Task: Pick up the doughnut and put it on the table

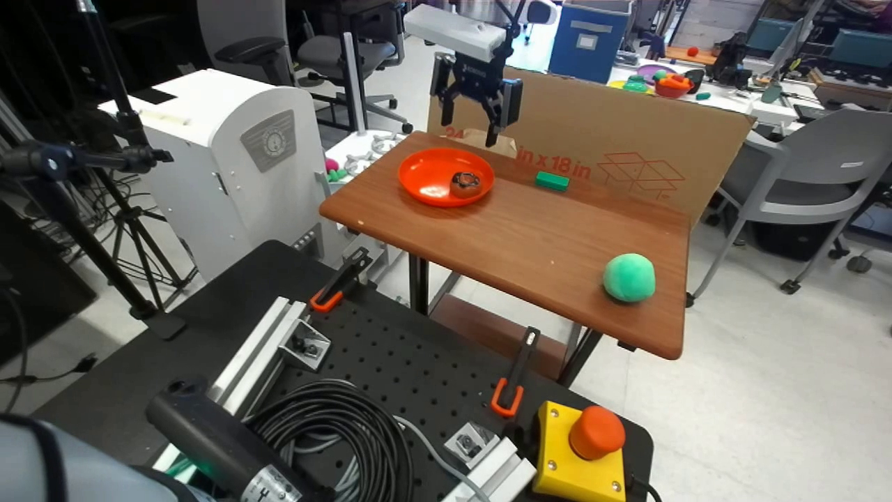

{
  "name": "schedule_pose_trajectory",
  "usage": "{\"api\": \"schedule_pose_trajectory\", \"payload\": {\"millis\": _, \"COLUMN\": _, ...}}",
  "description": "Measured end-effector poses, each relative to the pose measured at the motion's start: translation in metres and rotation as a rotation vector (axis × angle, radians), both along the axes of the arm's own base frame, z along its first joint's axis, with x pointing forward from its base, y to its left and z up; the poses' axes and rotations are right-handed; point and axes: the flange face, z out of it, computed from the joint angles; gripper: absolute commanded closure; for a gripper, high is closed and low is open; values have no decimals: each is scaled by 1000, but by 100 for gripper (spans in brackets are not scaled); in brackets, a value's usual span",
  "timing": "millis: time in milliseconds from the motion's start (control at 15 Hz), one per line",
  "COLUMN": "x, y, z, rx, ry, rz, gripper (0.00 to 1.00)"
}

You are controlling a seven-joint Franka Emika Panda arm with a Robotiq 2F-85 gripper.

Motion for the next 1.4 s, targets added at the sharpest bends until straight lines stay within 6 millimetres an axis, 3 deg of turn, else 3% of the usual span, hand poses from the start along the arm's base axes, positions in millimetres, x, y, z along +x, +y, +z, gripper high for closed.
{"api": "schedule_pose_trajectory", "payload": {"millis": 400, "x": 16, "y": 12, "z": -67, "rx": -47, "ry": 123, "rz": 34, "gripper": 0}}
{"api": "schedule_pose_trajectory", "payload": {"millis": 867, "x": 35, "y": 21, "z": -98, "rx": -88, "ry": 191, "rz": 94, "gripper": 0}}
{"api": "schedule_pose_trajectory", "payload": {"millis": 933, "x": 36, "y": 23, "z": -100, "rx": -93, "ry": 201, "rz": 98, "gripper": 24}}
{"api": "schedule_pose_trajectory", "payload": {"millis": 1067, "x": 39, "y": 23, "z": -106, "rx": -110, "ry": 220, "rz": 103, "gripper": 32}}
{"api": "schedule_pose_trajectory", "payload": {"millis": 1267, "x": 44, "y": 22, "z": -110, "rx": -130, "ry": 247, "rz": 106, "gripper": 57}}
{"api": "schedule_pose_trajectory", "payload": {"millis": 1400, "x": 47, "y": 23, "z": -106, "rx": -142, "ry": 257, "rz": 111, "gripper": 58}}
